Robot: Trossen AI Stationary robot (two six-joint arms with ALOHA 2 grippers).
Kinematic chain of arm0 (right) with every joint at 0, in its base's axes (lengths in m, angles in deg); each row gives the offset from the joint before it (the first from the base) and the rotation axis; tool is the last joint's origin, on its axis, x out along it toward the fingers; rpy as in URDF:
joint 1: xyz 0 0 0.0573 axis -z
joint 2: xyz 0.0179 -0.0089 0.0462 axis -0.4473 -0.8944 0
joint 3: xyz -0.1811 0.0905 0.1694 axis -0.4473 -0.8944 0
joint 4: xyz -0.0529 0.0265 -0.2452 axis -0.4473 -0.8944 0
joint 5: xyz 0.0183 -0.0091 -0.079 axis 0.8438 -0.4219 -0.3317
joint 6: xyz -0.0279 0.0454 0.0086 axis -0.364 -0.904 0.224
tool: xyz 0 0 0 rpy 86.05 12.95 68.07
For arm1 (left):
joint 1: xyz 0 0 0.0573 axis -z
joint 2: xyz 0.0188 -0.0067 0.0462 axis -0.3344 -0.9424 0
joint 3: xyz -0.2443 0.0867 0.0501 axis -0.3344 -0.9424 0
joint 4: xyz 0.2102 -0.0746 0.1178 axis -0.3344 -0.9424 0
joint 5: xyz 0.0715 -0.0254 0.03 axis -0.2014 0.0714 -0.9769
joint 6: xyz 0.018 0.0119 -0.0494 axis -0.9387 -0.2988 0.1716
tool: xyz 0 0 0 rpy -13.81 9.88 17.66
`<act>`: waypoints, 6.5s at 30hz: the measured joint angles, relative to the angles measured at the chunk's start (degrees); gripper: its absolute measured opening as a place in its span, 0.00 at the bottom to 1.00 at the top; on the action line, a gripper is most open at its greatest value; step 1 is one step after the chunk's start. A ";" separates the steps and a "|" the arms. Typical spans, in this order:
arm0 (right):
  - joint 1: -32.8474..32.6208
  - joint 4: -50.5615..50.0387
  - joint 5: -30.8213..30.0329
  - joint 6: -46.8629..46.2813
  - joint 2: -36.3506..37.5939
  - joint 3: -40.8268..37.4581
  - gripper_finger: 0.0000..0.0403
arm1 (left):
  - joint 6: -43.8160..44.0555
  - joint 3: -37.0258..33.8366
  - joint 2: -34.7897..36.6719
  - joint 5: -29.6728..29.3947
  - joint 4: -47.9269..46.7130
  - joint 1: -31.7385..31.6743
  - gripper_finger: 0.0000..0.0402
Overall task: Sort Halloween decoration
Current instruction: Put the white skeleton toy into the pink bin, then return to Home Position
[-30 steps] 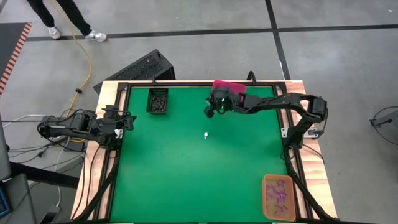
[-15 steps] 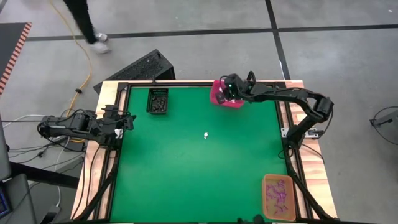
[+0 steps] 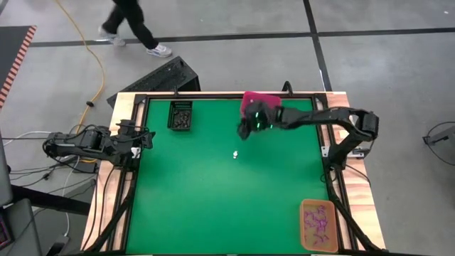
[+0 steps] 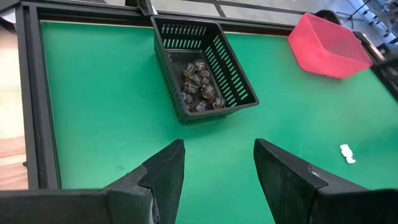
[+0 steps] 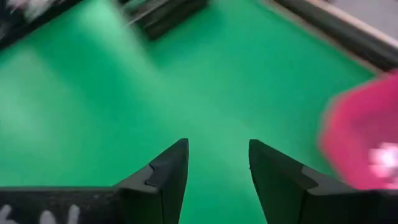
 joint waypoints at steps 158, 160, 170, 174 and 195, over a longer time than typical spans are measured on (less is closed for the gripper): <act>-44.01 18.45 -30.27 13.86 89.13 -50.10 0.58 | -43.16 -12.45 12.37 16.86 43.85 1.35 0.46; -44.01 18.46 -30.31 14.95 89.13 -50.69 0.58 | -43.60 -13.05 12.35 16.13 42.91 2.08 0.46; -44.04 21.46 -30.35 14.19 89.13 -56.53 0.58 | -42.49 -22.16 12.33 14.36 49.72 8.12 0.46; -44.01 20.79 -30.47 13.82 89.11 -57.37 0.58 | -43.48 -23.67 12.33 13.95 50.60 10.86 0.46; -43.97 15.95 -30.33 15.68 89.05 -57.48 0.58 | -46.64 -24.33 12.28 5.17 50.82 16.04 0.46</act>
